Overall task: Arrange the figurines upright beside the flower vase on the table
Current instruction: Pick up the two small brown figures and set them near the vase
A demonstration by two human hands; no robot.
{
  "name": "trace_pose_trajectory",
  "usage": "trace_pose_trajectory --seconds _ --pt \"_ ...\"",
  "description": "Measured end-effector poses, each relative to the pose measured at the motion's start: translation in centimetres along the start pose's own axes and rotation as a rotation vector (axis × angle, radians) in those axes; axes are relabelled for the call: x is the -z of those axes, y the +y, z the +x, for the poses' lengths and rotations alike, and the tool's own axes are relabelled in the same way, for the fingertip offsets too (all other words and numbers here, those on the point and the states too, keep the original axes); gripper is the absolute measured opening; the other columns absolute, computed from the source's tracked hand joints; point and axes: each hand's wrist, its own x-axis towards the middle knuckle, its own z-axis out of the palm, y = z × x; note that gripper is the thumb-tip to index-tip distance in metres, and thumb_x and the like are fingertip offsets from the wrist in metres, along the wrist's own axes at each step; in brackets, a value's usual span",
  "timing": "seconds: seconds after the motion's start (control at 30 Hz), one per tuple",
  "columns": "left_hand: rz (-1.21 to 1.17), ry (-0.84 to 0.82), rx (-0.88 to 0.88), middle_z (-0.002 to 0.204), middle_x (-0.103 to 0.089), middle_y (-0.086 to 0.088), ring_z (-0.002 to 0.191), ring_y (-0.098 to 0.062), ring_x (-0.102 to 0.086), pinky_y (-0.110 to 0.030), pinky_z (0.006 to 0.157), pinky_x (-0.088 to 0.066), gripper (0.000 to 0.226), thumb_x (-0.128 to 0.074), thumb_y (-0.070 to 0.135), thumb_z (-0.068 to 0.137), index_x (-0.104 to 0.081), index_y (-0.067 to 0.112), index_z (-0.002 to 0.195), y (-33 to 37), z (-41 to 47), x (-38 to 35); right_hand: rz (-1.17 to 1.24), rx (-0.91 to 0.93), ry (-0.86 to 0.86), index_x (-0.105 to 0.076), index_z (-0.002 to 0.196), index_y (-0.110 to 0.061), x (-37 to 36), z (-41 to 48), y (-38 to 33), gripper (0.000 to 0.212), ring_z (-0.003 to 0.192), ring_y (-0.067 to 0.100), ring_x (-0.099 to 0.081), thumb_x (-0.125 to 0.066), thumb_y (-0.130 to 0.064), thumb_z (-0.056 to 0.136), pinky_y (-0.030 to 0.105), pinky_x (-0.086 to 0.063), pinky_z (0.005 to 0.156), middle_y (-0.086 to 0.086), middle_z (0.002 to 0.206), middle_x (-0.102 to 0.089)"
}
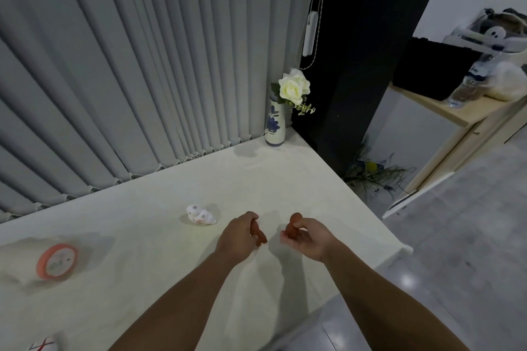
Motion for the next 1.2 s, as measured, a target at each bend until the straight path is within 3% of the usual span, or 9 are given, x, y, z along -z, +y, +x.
trace_pose_trajectory --seconds 0.07,0.2,0.33,0.53,0.73,1.03,1.2 --pt "0.05 0.001 -0.021 0.085 -0.071 -0.005 0.071 -0.005 -0.069 -0.019 0.065 -0.048 0.043 -0.045 -0.01 0.076 -0.048 0.011 0.113 0.6 1.3 -0.5 -0.128 0.036 -0.028 -0.042 0.058 -0.007 0.1 0.6 -1.0 0.032 0.062 0.023 -0.041 -0.04 0.01 0.085 0.042 -0.052 0.096 0.011 0.061 -0.044" --pt "0.138 -0.012 -0.033 0.077 -0.074 0.004 0.075 -0.012 -0.067 -0.034 0.069 -0.054 0.038 -0.044 -0.008 0.072 -0.047 0.016 0.102 1.1 3.6 -1.3 -0.709 0.321 0.144 -0.05 0.073 -0.008 0.1 1.8 -2.1 0.02 0.064 0.021 -0.06 -0.05 0.01 0.079 0.022 -0.05 0.059 0.017 0.078 -0.057" --pt "0.242 -0.028 -0.088 0.091 -0.069 0.004 0.09 -0.018 -0.059 -0.042 0.078 -0.054 0.046 -0.049 -0.005 0.067 -0.049 0.019 0.107 1.6 5.2 -1.9 -1.054 0.56 0.243 -0.057 0.088 -0.017 0.5 3.2 -2.0 0.028 0.082 0.028 -0.07 -0.055 0.008 0.075 0.039 -0.056 0.077 0.004 0.087 -0.066" --pt "0.309 -0.046 -0.159 0.1 -0.061 0.002 0.093 -0.02 -0.055 -0.041 0.081 -0.053 0.05 -0.052 -0.004 0.075 -0.045 0.019 0.118 2.4 7.1 -3.5 -1.433 0.678 0.343 -0.049 0.094 -0.024 0.7 3.1 -2.2 0.016 0.078 0.021 -0.061 -0.045 -0.01 0.088 0.031 -0.051 0.066 0.002 0.086 -0.064" --pt "0.356 -0.054 -0.278 0.104 -0.063 -0.001 0.094 -0.022 -0.055 -0.039 0.081 -0.052 0.055 -0.046 -0.006 0.077 -0.04 0.016 0.127 2.5 8.2 -4.6 -1.504 0.762 0.305 -0.046 0.092 -0.024 1.5 2.7 -2.4 0.015 0.078 0.018 -0.058 -0.042 -0.009 0.091 0.032 -0.051 0.066 -0.003 0.085 -0.061" --pt "0.401 -0.016 -0.332 0.115 -0.063 -0.002 0.1 -0.022 -0.057 -0.033 0.083 -0.051 0.057 -0.049 -0.005 0.081 -0.039 0.015 0.133 2.3 8.6 -5.2 -1.529 0.706 0.238 -0.041 0.087 -0.034 2.0 2.8 -2.9 0.024 0.08 0.021 -0.06 -0.036 -0.01 0.092 0.035 -0.052 0.071 -0.002 0.086 -0.063" --pt "0.395 -0.015 -0.312 0.116 -0.061 0.0 0.098 -0.02 -0.057 -0.034 0.08 -0.053 0.063 -0.05 -0.002 0.082 -0.031 0.02 0.139 2.2 8.3 -5.3 -1.528 0.694 0.264 -0.041 0.113 -0.029 2.2 3.2 -2.8 0.028 0.079 0.018 -0.059 -0.039 -0.01 0.092 0.032 -0.051 0.074 -0.007 0.089 -0.062"
